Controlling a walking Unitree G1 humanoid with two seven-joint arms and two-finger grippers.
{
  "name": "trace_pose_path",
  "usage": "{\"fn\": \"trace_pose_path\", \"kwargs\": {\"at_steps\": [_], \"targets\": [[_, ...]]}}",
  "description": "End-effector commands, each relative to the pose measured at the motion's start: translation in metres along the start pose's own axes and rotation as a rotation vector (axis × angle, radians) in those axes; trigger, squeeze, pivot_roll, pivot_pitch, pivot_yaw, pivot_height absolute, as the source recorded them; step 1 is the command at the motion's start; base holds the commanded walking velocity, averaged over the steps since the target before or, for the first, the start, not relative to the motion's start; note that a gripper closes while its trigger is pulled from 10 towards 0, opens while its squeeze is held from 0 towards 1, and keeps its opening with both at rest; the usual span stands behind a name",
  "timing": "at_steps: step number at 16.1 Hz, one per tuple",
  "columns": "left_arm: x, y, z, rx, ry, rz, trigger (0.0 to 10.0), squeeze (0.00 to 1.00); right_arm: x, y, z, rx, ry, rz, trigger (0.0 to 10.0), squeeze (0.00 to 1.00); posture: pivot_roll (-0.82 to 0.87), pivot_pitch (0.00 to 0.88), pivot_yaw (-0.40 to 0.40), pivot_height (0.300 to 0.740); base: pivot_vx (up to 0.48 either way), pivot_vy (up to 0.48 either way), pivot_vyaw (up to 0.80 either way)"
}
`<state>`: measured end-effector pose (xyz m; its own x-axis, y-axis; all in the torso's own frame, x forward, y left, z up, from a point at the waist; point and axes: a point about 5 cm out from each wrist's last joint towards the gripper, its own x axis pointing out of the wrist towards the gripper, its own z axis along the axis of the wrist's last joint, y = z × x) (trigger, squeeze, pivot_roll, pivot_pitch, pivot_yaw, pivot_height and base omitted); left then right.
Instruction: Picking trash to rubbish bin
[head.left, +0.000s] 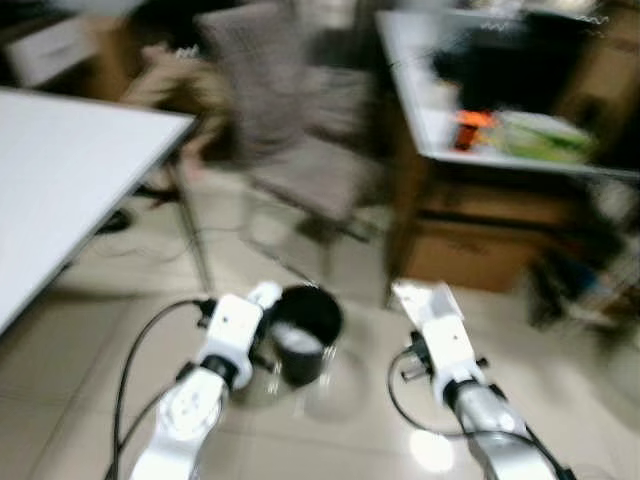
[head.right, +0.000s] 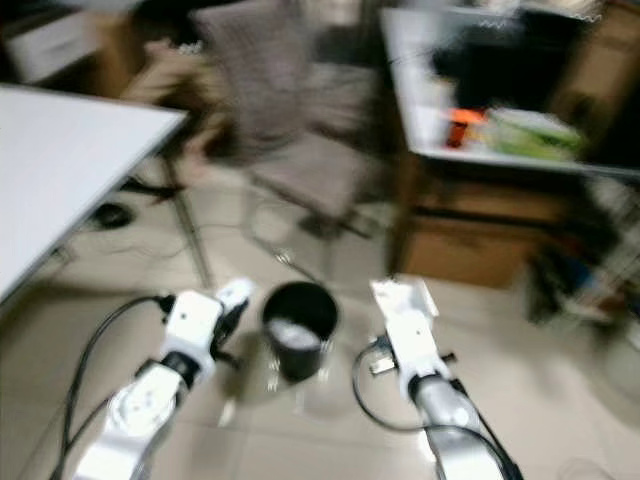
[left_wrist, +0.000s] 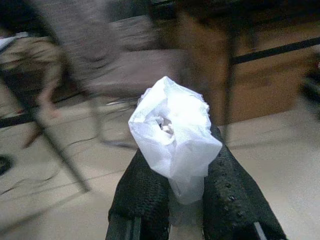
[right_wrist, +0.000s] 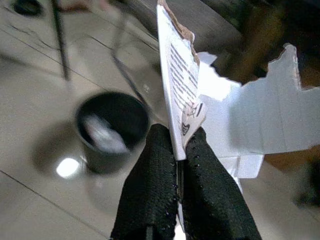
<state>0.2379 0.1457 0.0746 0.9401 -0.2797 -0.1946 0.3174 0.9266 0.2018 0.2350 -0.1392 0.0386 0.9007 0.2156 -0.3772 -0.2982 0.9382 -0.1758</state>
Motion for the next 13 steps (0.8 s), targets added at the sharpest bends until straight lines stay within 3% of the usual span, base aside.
{"fn": "trace_pose_path", "kwargs": {"at_steps": [1, 9, 13], "targets": [[-0.0004, 0.0028, 0.0002, 0.006, 0.000, 0.010, 10.0, 0.00, 0.0009, 0.0050, 0.0023, 0.018, -0.011, 0.020, 10.0, 0.00, 0.00, 0.000, -0.045, 0.740, 0.326, 0.000, 0.00], [-0.0019, 0.0040, -0.0022, 0.010, 0.009, 0.005, 10.0, 0.00, 0.0020, 0.0096, -0.0044, 0.005, 0.004, 0.055, 10.0, 0.00, 0.01, 0.000, -0.039, 0.740, 0.327, 0.000, 0.00], [-0.0017, 0.0032, -0.0024, 0.008, 0.009, 0.008, 10.0, 0.00, 0.0022, 0.0147, -0.0053, -0.028, 0.005, 0.092, 10.0, 0.00, 0.01, 0.000, -0.044, 0.740, 0.327, 0.000, 0.70]]}}
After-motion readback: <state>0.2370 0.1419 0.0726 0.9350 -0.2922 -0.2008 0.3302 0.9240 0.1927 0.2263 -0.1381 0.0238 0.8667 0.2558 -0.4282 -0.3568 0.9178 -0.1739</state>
